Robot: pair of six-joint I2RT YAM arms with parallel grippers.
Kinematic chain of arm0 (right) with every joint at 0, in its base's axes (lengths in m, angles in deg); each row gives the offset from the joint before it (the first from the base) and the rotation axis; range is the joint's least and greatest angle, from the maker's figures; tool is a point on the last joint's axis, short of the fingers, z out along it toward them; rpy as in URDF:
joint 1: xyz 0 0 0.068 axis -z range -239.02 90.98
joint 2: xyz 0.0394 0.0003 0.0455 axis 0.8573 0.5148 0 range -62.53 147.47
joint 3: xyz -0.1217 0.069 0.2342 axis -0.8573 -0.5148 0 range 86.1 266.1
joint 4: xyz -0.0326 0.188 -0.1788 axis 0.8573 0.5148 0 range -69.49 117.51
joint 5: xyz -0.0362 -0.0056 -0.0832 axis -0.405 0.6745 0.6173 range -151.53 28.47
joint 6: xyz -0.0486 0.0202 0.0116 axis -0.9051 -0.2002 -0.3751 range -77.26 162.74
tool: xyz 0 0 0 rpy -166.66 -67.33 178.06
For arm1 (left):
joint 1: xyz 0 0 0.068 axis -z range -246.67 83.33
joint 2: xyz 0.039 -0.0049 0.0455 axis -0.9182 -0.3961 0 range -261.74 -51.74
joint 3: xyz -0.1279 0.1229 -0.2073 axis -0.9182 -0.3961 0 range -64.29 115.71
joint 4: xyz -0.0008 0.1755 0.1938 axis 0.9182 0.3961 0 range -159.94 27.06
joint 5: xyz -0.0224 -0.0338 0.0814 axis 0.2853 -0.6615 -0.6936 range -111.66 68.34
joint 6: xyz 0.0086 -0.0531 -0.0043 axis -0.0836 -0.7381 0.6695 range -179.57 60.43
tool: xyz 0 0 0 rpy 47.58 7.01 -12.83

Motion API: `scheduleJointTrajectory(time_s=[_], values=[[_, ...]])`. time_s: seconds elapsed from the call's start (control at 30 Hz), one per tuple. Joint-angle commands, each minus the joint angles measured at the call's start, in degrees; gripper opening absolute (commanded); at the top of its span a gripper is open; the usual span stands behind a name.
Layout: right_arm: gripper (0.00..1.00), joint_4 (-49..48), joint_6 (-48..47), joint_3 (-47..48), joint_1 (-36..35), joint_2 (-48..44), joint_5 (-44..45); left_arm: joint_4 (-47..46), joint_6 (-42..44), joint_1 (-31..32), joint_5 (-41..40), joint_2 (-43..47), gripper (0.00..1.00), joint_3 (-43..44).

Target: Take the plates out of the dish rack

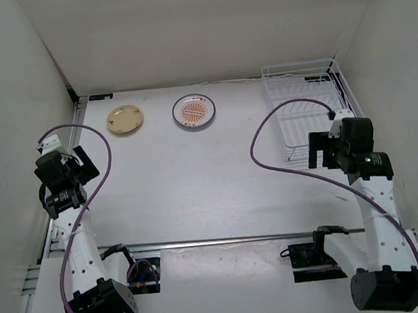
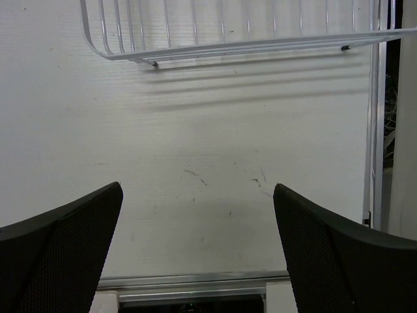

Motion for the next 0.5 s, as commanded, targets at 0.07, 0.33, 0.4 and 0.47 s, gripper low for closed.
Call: scheduleJointTrajectory(time_s=[0.07,0.33,0.4,0.47], values=[[1.0,-1.7,0.2,-0.9,-0.2,-2.4,0.8,-0.6,-0.6,-0.7,1.2,0.3,1.0,0.7],[1.0,-0.6,0.2,-3.1,-0.2,-5.7,0.8,-0.1,-1.2,-1.3,1.2,0.3,1.0,-0.6],[1.0,-0.6,0.2,-3.1,-0.2,-6.3,0.3,-0.1,-1.2,-1.3,1.2,0.3,1.0,-0.6],[1.0,0.0,1.0,-3.1,-0.2,-6.9,0.3,-0.1,-1.2,-1.8,1.2,0.3,1.0,-0.6]])
